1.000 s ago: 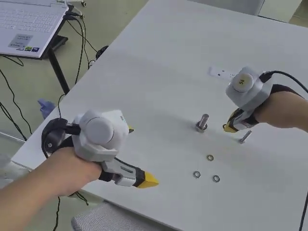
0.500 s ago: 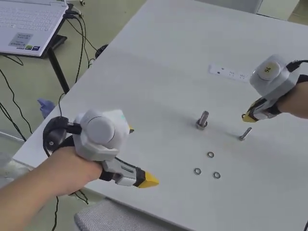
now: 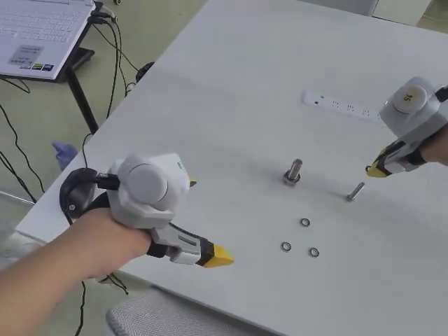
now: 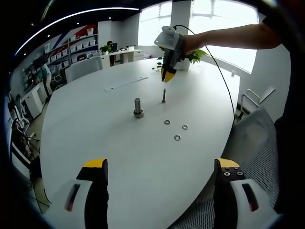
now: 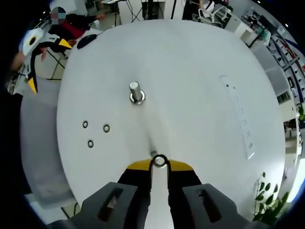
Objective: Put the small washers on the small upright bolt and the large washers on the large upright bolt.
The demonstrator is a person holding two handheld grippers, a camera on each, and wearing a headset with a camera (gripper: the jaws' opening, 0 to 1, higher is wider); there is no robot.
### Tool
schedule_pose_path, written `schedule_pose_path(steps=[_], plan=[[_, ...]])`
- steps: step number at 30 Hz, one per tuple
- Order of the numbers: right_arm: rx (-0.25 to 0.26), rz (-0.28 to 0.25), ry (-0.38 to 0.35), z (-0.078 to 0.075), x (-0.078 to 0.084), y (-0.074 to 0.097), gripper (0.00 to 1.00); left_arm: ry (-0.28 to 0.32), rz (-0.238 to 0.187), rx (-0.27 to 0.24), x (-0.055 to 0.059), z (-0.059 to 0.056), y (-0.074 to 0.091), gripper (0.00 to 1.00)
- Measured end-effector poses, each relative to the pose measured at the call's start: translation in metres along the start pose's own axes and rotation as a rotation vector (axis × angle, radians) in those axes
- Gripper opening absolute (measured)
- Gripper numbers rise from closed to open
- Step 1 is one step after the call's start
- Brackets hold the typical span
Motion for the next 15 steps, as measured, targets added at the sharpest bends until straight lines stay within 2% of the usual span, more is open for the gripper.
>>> schedule_pose_path(steps=[2, 4, 13, 15], plan=[[-0.006, 0.005, 0.010, 0.003, 0.002, -0.004, 0.12, 0.006, 0.004, 0.008, 0.001, -0.001, -0.001, 0.94], [-0.008, 0.012, 0.011, -0.001, 0.004, -0.009, 0.12, 0.010, -0.001, 0.008, 0.001, -0.002, -0.002, 0.96], [-0.017, 0.022, 0.005, 0.006, 0.008, -0.014, 0.12, 0.016, -0.012, 0.008, 0.000, -0.002, -0.003, 0.99], [-0.019, 0.016, -0.002, 0.006, 0.007, -0.015, 0.12, 0.020, -0.034, 0.027, -0.003, -0.004, -0.003, 0.99]])
Point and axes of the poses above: the centre of the closed fingertips' face, and the gripper's own axes: y roughly backward along the fingers, z roughly to its left, x roughly out of its underside, the point moved 4 cm from there along y, roughly backward along the fingers, and after that the axes turned 6 degrees about -y, right-handed, at the moved point
